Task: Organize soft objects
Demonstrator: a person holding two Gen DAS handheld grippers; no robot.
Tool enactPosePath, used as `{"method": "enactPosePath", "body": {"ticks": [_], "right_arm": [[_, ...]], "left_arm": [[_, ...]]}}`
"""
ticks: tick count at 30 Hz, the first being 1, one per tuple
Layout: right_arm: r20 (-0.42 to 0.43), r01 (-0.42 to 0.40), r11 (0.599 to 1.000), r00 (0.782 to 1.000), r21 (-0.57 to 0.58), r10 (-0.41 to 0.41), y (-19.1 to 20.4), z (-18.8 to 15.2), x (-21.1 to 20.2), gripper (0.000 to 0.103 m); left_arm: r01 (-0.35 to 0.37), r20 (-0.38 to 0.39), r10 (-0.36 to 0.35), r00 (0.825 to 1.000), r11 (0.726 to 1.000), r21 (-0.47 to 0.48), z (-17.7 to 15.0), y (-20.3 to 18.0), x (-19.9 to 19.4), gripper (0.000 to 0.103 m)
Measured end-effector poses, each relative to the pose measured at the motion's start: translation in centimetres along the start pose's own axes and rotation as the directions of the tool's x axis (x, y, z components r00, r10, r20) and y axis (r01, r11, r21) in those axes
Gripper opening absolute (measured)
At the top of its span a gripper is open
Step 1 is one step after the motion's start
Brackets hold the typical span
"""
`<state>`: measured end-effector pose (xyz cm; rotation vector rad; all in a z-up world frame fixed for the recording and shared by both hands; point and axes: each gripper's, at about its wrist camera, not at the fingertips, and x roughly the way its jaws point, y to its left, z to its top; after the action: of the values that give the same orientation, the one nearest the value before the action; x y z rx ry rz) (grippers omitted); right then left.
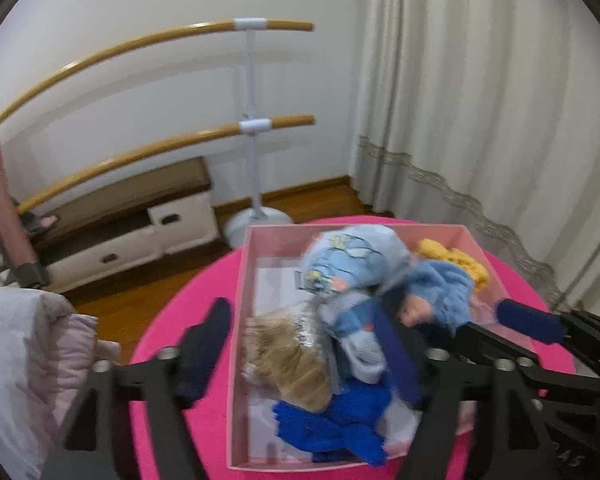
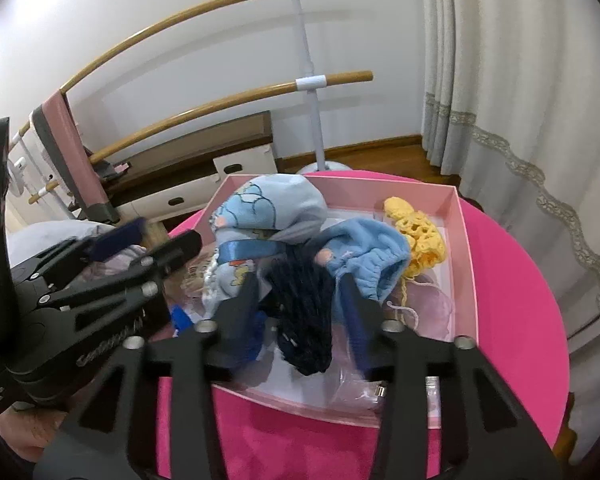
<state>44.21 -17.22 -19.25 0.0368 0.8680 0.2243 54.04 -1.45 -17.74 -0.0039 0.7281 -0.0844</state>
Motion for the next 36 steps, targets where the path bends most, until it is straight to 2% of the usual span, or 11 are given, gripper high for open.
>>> {"method": "enactPosePath", "body": {"ticks": [2, 4, 6, 12, 19, 36], "right_arm": [[0.01, 0.007, 1.0, 1.0, 0.015, -0.007, -0.6, -0.1, -0.2, 0.068], [0.034, 0.008, 1.0, 0.999, 0.029, -0.009, -1.0, -0.2, -0.8, 0.092], [0.055, 0.002, 0.999, 0.998, 0.043, -0.005, -1.3, -0.3, -1.4, 0.103], [0.09, 0.045, 0.996, 0.995, 0.08, -0.052, -1.8, -0.4, -3.2, 0.103], [0.146, 0.071, 0.994, 0.986, 0.084, -0.083, -1.0, -1.5, -6.8, 0.103], [0.278, 0.137, 0.985, 0.947, 0.102, -0.161, 0.8, -8.4, -19.1, 0.103]], "left_arm": [[0.007, 0.005, -0.007, 1.0, 1.0, -0.022, -0.1, 0.4, 0.2, 0.087], [0.013, 0.019, -0.012, 1.0, 0.999, -0.038, -0.3, 0.6, -0.1, 0.095], [0.005, 0.039, -0.004, 0.999, 0.999, -0.038, -0.4, 0.6, -0.7, 0.099], [-0.029, 0.078, 0.031, 0.996, 0.999, -0.033, -1.7, 0.7, -2.9, 0.103], [-0.106, 0.117, 0.105, 0.988, 0.994, 0.004, -4.0, -0.1, -6.4, 0.103], [-0.112, 0.206, 0.109, 0.973, 0.994, 0.003, -11.2, -1.1, -17.0, 0.103]]}}
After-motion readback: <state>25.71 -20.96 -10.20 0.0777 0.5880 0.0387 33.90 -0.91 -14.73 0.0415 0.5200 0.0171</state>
